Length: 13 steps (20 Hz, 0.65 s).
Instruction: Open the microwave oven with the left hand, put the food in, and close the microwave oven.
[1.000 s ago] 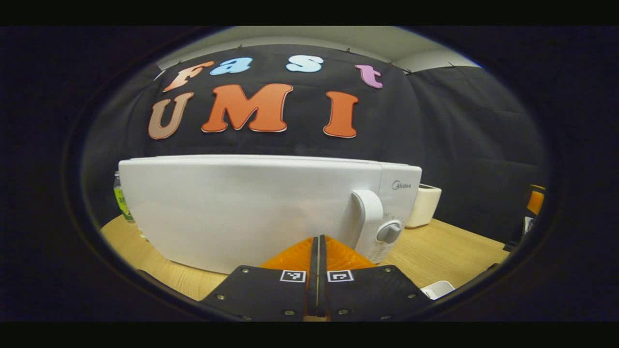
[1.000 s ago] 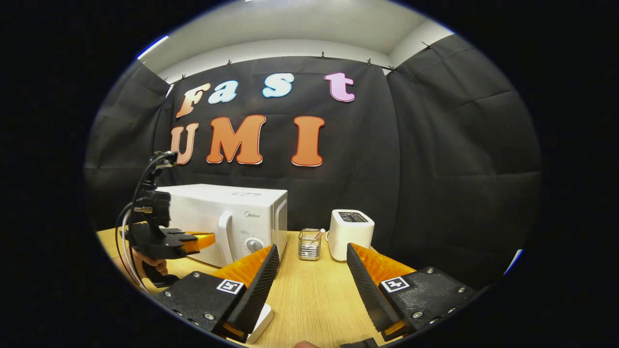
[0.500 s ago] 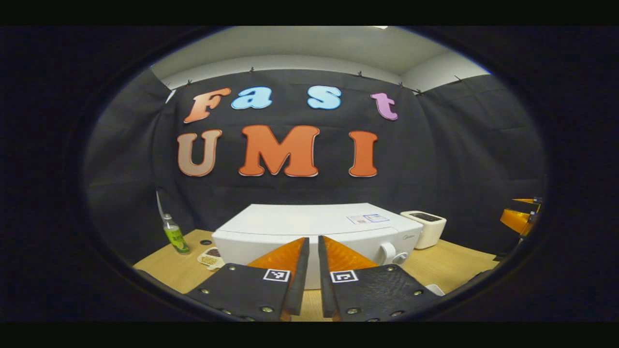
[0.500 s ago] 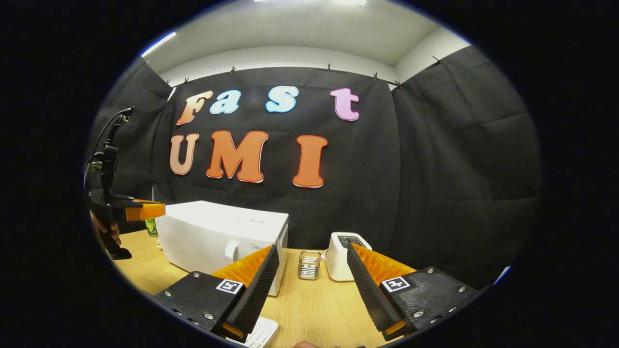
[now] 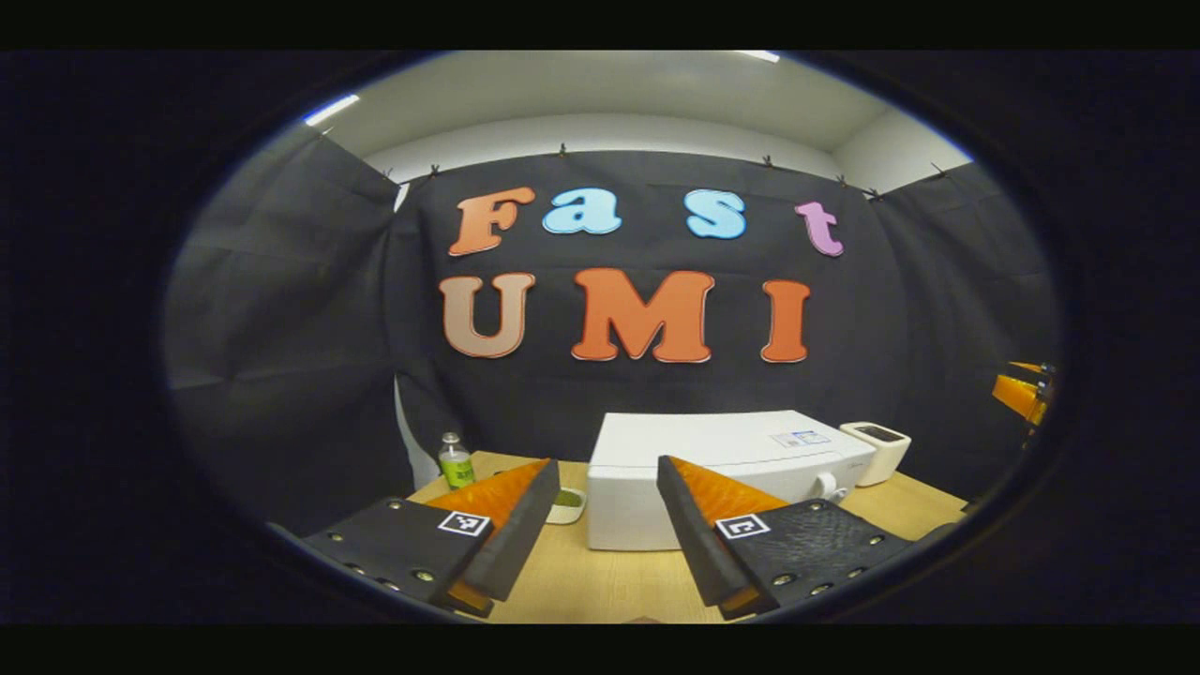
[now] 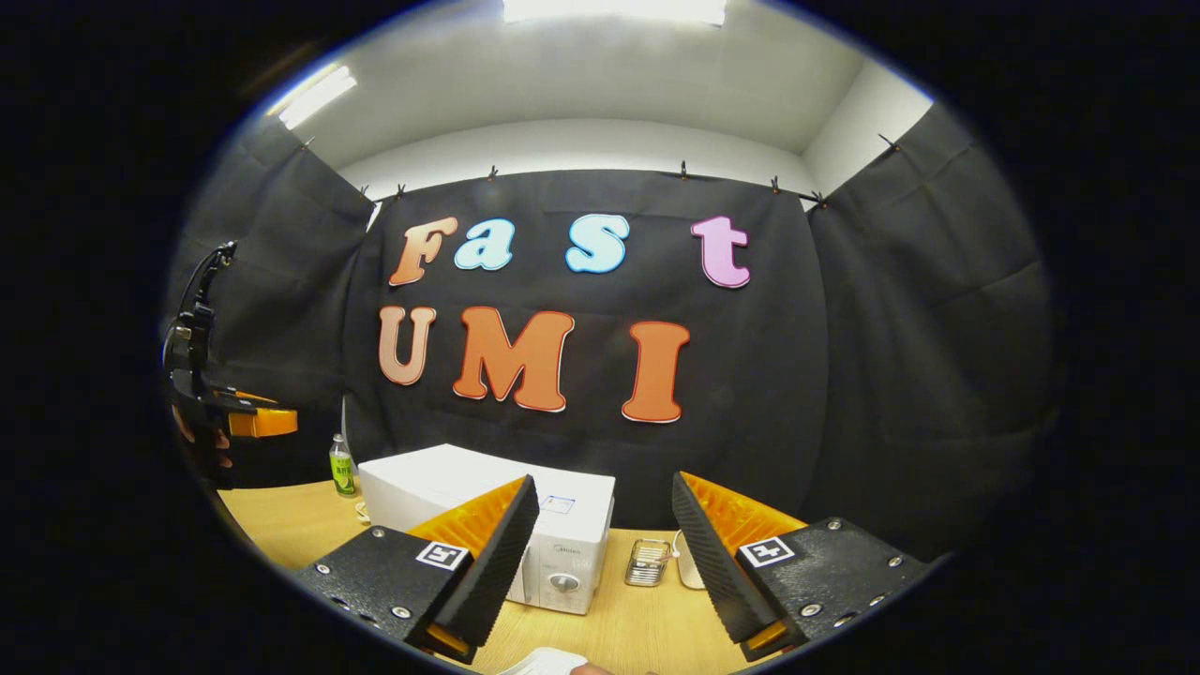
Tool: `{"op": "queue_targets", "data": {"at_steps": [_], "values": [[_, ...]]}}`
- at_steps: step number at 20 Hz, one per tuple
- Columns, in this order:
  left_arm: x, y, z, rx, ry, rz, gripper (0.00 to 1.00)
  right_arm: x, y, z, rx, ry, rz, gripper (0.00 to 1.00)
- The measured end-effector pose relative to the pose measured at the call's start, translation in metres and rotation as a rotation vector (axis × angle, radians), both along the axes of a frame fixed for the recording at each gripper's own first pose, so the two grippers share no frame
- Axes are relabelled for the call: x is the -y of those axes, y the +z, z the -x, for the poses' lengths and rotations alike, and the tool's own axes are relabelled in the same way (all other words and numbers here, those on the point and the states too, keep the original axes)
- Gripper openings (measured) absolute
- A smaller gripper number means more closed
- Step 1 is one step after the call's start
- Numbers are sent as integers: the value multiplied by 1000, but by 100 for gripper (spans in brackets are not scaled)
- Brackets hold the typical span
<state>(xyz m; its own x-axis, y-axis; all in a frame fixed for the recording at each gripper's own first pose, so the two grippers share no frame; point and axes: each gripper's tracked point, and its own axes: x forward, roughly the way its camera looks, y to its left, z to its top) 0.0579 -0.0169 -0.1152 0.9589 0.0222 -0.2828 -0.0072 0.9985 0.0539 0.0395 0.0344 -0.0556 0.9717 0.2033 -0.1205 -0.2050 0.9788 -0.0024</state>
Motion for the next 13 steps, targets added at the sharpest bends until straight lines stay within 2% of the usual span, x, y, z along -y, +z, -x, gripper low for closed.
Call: {"op": "queue_targets", "data": {"at_steps": [4, 7, 13], "values": [[-29, 30, 15, 32, 42, -47, 78, -12, 20, -4, 12, 22, -15, 91], [-31, 47, 25, 52, 30, -55, 83, -14, 30, -5, 16, 26, -29, 92], [-34, 75, 45, 92, 18, -88, 81, -21, 42, -2, 23, 42, -21, 92]]}}
